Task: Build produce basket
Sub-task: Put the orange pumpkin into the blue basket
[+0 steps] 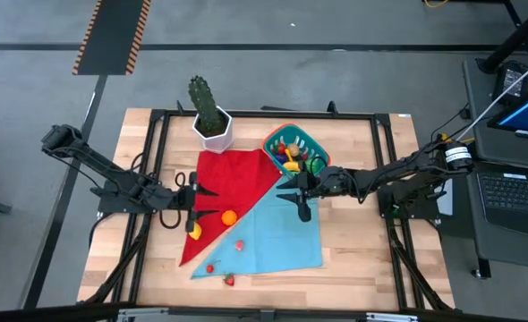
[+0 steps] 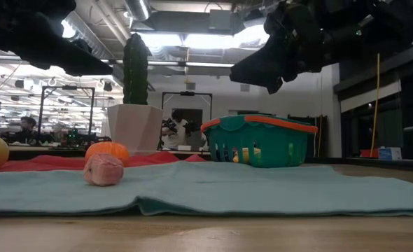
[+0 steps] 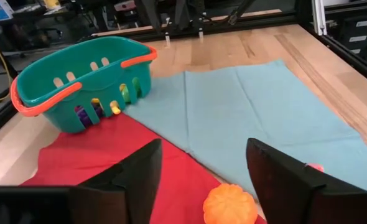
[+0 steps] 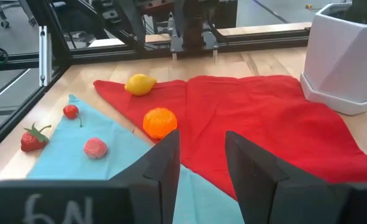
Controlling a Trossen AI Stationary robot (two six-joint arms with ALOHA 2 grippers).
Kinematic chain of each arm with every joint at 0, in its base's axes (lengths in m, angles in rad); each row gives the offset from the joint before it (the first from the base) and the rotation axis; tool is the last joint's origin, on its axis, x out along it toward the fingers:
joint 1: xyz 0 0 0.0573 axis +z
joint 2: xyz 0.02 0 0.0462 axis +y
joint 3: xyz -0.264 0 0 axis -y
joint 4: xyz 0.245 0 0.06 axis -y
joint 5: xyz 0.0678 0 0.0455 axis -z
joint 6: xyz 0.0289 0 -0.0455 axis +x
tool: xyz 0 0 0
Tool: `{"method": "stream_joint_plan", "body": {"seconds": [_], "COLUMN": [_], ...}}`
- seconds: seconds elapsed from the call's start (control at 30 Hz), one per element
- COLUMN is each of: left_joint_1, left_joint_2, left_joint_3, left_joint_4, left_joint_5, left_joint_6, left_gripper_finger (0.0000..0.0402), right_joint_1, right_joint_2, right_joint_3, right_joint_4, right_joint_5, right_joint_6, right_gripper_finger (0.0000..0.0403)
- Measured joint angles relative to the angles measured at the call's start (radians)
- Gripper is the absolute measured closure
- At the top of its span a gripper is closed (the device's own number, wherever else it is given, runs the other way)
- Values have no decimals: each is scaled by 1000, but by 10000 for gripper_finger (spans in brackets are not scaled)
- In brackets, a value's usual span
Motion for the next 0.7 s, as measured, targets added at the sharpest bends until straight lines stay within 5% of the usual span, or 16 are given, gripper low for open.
{"method": "stream_joint_plan", "body": {"seconds": [0.43,0.7], "left_joint_1": [0,41], "left_joint_2": [0,36], "left_joint_3": [1,97], "left_joint_4": [1,-149], "left_joint_5": [6,89], "left_joint_6": [-33,-66], "left_gripper_finger": [165,165], "right_joint_1": [0,0], "right_joint_2": [0,0], "right_joint_3": [0,0], "right_joint_4": [1,-13], "right_joint_5": [0,-1], "right_joint_6": [4,4], "right_gripper_finger": [273,273]}}
